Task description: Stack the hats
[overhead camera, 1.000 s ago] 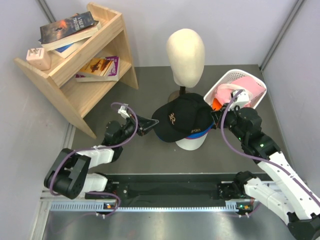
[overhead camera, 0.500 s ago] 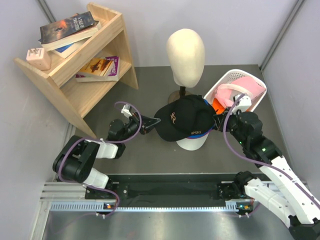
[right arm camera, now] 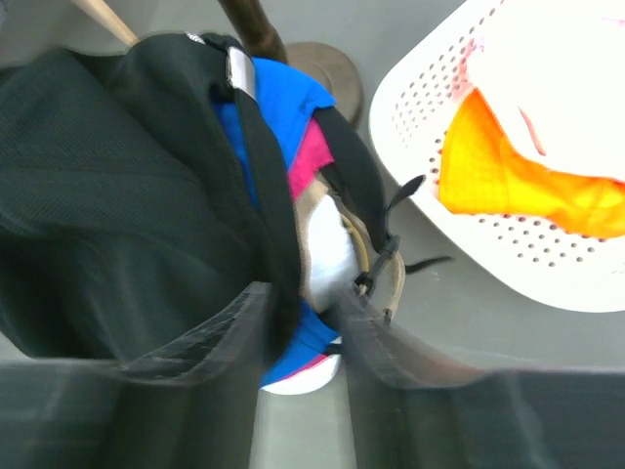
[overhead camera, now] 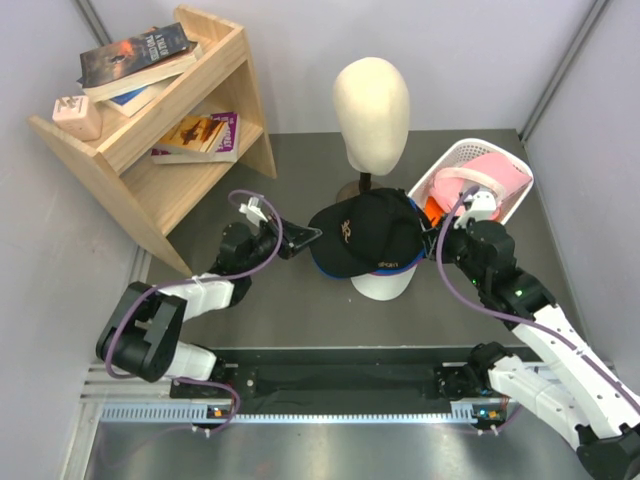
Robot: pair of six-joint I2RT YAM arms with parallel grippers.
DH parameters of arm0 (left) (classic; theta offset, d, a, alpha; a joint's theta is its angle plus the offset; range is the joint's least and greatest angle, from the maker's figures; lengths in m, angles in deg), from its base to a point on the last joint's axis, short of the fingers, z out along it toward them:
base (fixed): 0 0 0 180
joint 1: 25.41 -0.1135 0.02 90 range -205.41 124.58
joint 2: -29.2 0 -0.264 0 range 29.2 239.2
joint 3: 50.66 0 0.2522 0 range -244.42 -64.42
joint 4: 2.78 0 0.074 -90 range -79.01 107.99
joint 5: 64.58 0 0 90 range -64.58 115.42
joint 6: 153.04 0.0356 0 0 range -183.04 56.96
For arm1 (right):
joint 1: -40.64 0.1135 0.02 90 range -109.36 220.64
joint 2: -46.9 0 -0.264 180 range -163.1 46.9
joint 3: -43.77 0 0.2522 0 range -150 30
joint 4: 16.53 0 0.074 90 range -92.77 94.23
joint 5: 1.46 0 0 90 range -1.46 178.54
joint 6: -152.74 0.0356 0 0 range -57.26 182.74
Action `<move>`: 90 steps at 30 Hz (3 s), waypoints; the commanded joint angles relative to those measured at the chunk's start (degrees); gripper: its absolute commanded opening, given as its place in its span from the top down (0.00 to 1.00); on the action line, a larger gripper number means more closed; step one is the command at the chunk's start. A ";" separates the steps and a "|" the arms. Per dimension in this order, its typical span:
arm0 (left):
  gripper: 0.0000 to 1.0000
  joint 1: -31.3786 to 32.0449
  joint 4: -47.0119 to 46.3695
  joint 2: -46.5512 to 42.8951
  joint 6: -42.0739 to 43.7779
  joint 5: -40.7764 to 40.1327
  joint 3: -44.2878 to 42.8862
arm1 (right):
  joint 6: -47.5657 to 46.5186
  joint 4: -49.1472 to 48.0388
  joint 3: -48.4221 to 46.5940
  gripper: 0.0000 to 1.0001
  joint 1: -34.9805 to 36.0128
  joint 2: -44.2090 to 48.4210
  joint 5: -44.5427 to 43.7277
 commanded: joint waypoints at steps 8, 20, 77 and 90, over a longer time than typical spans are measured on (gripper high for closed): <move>1.00 -1.48 25.10 2.91 21.49 -5.91 -10.22 | -3.13 0.35 -6.87 0.48 -2.09 -1.46 -1.19; 1.00 -4.12 30.91 9.33 28.35 -0.46 -17.44 | -3.22 -4.83 -6.00 0.49 -6.58 -4.45 8.39; 0.64 -4.12 38.64 11.97 33.01 -3.18 -21.40 | -6.29 -6.69 0.42 1.00 -9.49 -13.60 -3.03; 0.41 -3.68 39.52 10.40 34.59 -5.29 -20.43 | -5.77 -7.22 2.18 1.00 -9.49 -14.47 -4.00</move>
